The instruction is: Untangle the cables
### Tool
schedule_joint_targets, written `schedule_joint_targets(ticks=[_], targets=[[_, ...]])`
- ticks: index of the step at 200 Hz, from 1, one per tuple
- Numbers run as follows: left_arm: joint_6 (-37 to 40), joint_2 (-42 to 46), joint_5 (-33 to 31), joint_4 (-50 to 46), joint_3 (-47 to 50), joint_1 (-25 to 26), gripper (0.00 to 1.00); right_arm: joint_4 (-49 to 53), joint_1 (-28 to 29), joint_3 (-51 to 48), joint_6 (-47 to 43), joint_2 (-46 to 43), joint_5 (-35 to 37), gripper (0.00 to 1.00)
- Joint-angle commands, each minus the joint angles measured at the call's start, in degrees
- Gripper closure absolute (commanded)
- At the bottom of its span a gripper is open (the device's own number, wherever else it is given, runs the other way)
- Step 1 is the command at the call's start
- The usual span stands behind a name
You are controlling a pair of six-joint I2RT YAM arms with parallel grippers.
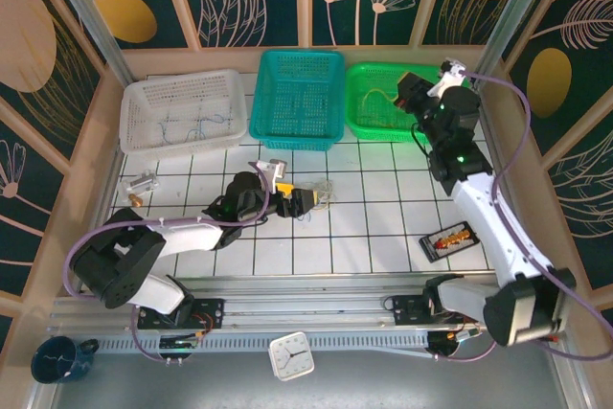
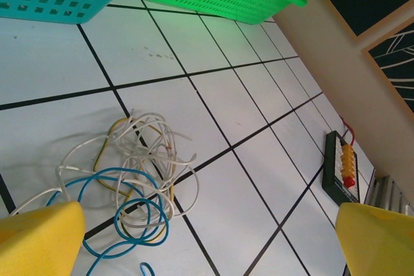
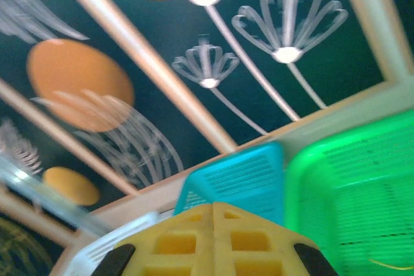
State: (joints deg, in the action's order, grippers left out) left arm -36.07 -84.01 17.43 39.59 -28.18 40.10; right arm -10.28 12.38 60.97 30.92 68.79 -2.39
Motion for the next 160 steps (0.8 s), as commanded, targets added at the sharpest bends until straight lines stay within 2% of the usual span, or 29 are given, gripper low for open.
schedule_joint_targets(ticks=[1,69,107,118,127,133,144,160], targets=[[-1.0,1.8,-0.7,-1.4,-1.9,0.2,0.01,-5.9,-3.5,1.1,2.2,4.2,2.1,1.0],[-3.0,3.7,-3.6,-3.0,-2.9,0.2,0.01,-14.0,-10.0,6.3,3.6,20.6,8.1,1.0],[-3.5,3.8,-4.1,-3.4,-3.5,0.2,0.01,-14.9,-13.0,11.0,6.3,29.2,6.0,1.0],[-3.4,3.7,-4.3,-3.9,-3.9,0.2,0.01,-14.6,-13.7,12.7,6.2,31.8,3.9,0.81],[-3.4,3.6,-4.5,-4.1,-4.2,0.2,0.01,-14.1,-14.1,13.9,6.2,33.3,2.2,0.61],[-3.4,3.5,-4.7,-4.2,-4.4,0.2,0.01,-14.0,-14.2,14.3,6.0,34.1,0.9,0.51],[-3.4,3.5,-5.3,-4.4,-4.6,0.2,0.01,-14.5,-14.5,14.1,5.7,34.5,-1.2,0.44],[-3.1,3.7,-7.3,-4.9,-4.9,0.2,0.01,-16.2,-14.6,12.6,5.4,33.7,-4.0,0.4]])
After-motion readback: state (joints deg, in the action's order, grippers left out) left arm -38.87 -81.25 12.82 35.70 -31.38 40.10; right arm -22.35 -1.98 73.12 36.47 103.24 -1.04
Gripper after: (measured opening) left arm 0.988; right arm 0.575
